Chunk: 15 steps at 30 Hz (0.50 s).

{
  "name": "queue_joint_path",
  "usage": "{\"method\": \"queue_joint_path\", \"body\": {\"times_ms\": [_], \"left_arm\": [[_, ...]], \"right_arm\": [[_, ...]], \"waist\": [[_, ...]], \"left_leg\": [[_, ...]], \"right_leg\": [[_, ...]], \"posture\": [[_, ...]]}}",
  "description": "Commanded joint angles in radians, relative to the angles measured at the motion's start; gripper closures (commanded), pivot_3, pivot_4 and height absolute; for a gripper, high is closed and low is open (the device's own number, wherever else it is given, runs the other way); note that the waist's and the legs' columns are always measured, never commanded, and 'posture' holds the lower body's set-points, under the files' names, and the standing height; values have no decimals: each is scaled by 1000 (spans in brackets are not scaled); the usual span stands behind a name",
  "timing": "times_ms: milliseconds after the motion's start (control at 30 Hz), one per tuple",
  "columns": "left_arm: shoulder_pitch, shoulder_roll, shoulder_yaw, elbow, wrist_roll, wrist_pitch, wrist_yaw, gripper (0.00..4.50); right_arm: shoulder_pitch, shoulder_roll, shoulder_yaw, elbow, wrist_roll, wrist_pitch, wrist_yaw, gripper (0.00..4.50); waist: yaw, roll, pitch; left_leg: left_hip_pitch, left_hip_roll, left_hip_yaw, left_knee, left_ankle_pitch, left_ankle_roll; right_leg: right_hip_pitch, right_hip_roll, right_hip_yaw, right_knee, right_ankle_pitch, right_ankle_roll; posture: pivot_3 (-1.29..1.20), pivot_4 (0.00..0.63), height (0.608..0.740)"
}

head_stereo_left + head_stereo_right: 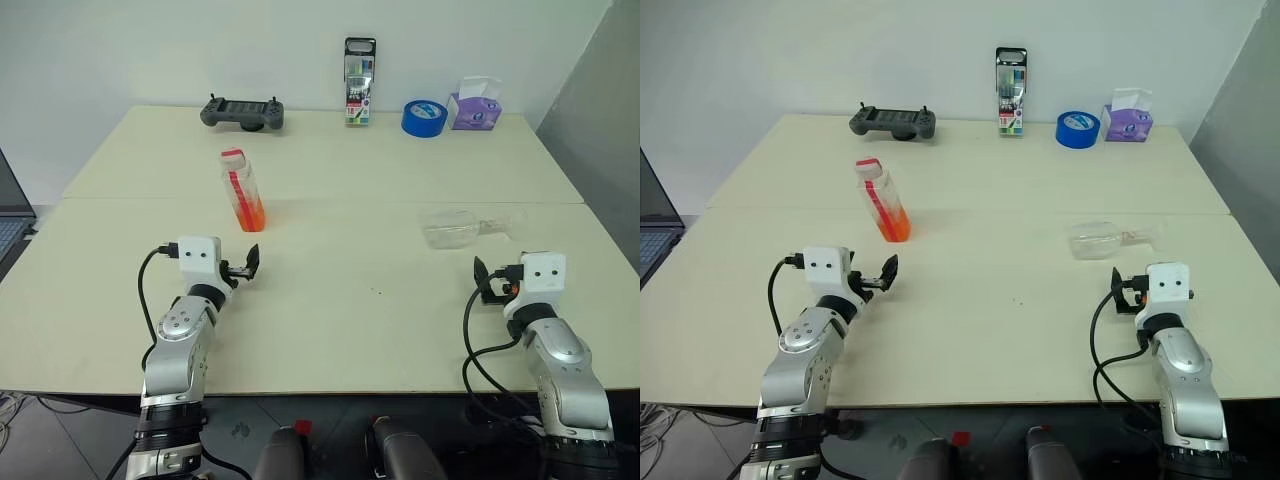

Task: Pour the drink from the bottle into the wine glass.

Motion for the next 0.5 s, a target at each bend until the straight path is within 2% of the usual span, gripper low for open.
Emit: {"method": "queue_joint_path", "body": {"times_ms": [33,500], "left_arm": [[1,4,2,-49,2,-25,6,25],[-3,6,11,-58,2,-27,18,25]], "right_arm": [[-6,-8,-26,-54,10,-13,-3,0],[-12,-12,-31,-73,26,-16,12,0]], "waist": [[0,0,0],[0,0,0]], "left_leg": [[0,0,0,0,0,0],[0,0,0,0,0,0]], "right_leg": [[0,0,0,0,0,0],[0,0,0,0,0,0]], "posture": [[0,150,740],[0,150,740]]}}
